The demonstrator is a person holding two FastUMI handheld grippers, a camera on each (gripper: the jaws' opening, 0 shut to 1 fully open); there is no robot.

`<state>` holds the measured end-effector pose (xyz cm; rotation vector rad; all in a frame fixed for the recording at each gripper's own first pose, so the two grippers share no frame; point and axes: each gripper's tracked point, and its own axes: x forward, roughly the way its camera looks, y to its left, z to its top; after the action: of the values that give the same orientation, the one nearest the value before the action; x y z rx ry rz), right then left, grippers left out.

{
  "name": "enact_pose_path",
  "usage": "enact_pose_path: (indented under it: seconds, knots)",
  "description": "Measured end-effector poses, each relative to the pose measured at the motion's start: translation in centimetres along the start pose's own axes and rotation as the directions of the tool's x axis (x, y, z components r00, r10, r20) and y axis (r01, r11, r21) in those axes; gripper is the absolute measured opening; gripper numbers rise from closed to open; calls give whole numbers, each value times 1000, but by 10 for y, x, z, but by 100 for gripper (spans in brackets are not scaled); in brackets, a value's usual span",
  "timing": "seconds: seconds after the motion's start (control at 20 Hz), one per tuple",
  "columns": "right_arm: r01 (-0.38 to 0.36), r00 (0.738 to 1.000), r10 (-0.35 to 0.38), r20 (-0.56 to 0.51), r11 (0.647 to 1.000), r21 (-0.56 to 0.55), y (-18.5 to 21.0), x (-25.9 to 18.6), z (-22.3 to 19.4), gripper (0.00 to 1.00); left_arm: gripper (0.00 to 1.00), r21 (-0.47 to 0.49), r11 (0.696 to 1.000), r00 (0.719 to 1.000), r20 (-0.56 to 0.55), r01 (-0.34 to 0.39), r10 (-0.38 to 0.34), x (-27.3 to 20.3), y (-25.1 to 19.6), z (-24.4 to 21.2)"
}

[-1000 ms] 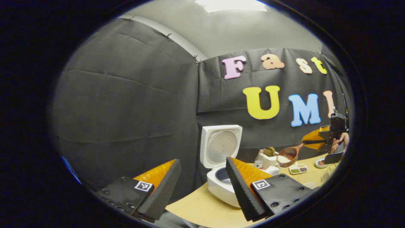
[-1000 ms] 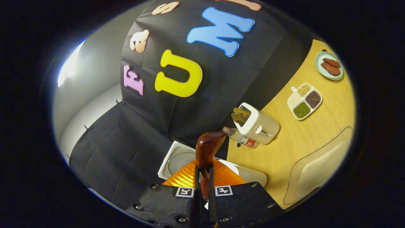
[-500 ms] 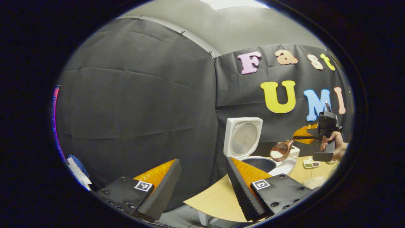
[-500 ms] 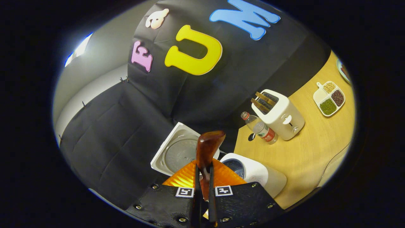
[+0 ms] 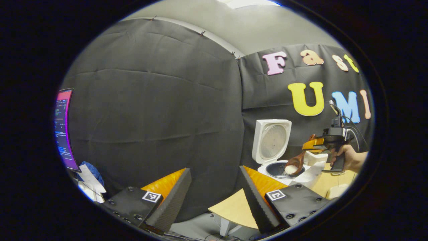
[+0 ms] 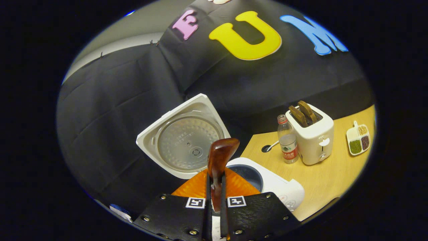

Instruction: Close the left gripper, press the button to open the rice cooker; take a wooden spoon from the chopstick holder with the right hand, scoop a spoonful of rice and pour it into the rice cooker, then put the wooden spoon back into the chopstick holder.

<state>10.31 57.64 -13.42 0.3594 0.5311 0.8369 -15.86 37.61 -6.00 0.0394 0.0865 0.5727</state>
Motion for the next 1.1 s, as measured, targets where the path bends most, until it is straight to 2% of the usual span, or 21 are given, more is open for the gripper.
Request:
enact_pose_path:
  seconds: [0.1, 0.2, 0.45, 0.55, 0.65, 0.75, 0.85, 1.0, 1.1]
  knots:
    - [7, 1000, -7, 2, 994, -113, 9, 5, 1, 10, 98, 0, 1000, 1000, 0, -5, 5, -1, 1, -1]
    - [28, 1000, -26, 10, 969, -245, 11, 6, 3, 10, 98, 2, 1000, 1000, 3, -7, 7, -1, 1, -1]
    - [86, 996, -60, 66, 846, -526, 16, 4, 11, 10, 99, 7, 1000, 1000, 29, -2, 2, -4, -1, 7]
    - [113, 993, -74, 90, 798, -592, 13, 3, 16, 10, 99, 9, 1000, 999, 32, 4, -4, -3, -2, 4]
    - [132, 991, -80, 111, 773, -621, 11, 2, 20, 10, 98, 8, 1000, 999, 37, 9, -9, -3, -2, 5]
    - [123, 992, -71, 108, 783, -610, 14, 0, 22, 10, 98, 9, 1000, 999, 45, 12, -12, -3, -3, 7]
    - [92, 995, -53, 87, 838, -538, 15, -1, 23, 10, 98, 10, 1000, 998, 52, 17, -18, -4, -5, 10]
    - [64, 996, -44, 77, 957, -282, 16, -6, 30, 10, 97, 16, 1000, 998, 64, 26, -27, -5, -7, 15]
    - [66, 995, -60, 83, 995, -76, 8, -13, 34, 10, 98, 20, 999, 997, 70, 32, -33, -7, -10, 20]
